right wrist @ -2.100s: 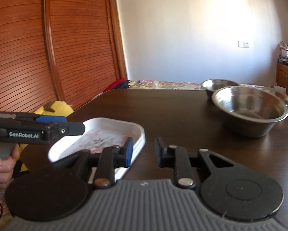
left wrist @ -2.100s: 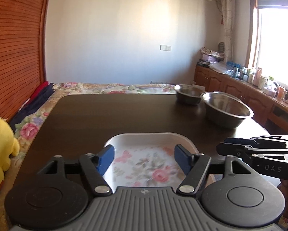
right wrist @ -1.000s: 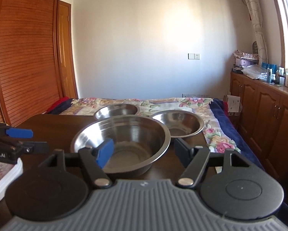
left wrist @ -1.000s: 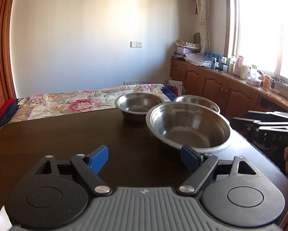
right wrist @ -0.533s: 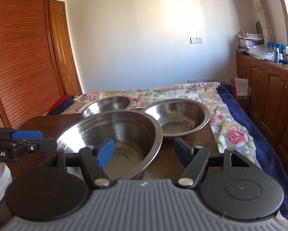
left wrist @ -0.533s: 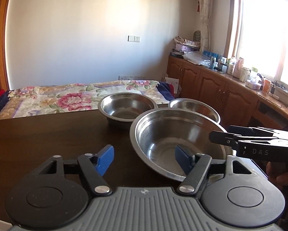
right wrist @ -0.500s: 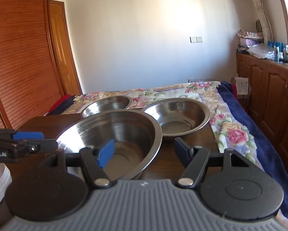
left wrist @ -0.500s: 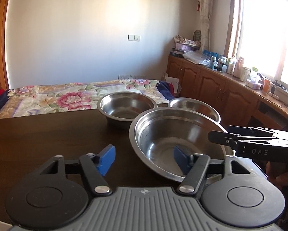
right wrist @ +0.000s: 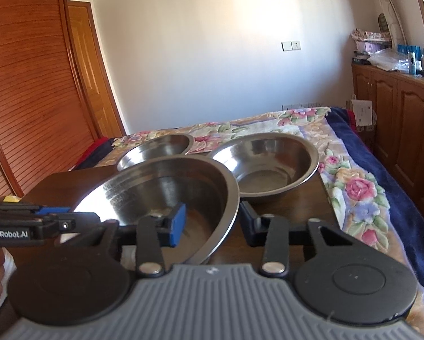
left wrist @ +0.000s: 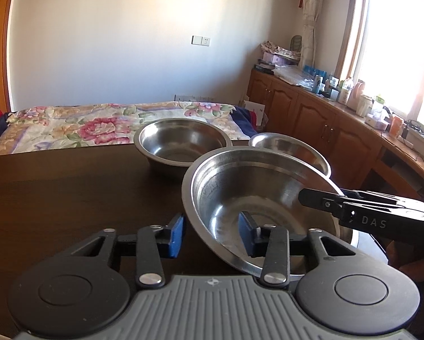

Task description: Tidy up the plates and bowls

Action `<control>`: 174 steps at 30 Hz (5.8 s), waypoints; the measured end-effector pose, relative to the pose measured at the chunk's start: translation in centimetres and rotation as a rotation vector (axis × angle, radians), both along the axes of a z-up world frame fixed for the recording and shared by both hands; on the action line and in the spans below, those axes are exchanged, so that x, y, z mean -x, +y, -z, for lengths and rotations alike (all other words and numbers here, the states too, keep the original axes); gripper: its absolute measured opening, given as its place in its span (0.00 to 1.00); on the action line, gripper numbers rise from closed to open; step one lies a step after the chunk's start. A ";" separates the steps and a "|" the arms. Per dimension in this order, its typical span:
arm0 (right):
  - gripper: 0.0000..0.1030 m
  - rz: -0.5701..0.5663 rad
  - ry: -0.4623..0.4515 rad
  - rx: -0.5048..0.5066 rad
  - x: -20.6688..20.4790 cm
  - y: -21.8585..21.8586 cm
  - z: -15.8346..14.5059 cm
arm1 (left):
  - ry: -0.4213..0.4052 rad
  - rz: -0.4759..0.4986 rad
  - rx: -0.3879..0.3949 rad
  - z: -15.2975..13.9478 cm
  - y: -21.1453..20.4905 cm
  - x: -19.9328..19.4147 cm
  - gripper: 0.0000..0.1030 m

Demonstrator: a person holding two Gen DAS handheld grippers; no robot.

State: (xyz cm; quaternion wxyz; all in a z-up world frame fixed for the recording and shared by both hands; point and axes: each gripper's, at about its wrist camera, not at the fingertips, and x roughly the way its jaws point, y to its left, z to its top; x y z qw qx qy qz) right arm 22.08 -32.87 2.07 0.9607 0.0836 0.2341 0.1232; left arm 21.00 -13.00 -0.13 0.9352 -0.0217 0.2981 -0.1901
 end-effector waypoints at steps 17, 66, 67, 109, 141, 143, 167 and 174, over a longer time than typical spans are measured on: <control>0.22 -0.012 0.001 -0.078 0.8 -0.2 -0.2 | -0.018 0.001 0.014 -0.9 1.1 1.1 0.31; 0.22 -0.005 -0.085 -0.078 12.6 6.0 0.6 | -0.100 0.010 0.018 0.3 7.9 14.1 0.32; 0.22 -0.006 -0.084 -0.074 12.6 6.1 0.7 | -0.098 0.008 0.018 0.3 7.9 14.1 0.32; 0.37 0.006 -0.053 -0.022 13.3 5.9 1.0 | -0.078 0.003 0.012 1.3 8.4 14.5 0.66; 0.51 -0.091 -0.061 0.143 -0.9 3.6 -5.7 | -0.132 0.056 -0.055 -5.7 6.7 1.9 0.68; 0.51 -0.098 -0.033 0.140 -2.6 3.7 -5.5 | -0.115 0.055 -0.063 -5.5 6.5 0.3 0.66; 0.38 -0.130 0.154 0.236 -12.3 7.0 -2.3 | 0.040 0.041 -0.046 -1.4 4.2 -11.3 0.51; 0.29 -0.164 0.186 0.218 -12.4 7.6 -2.1 | 0.065 0.025 -0.021 -0.9 4.5 -11.9 0.50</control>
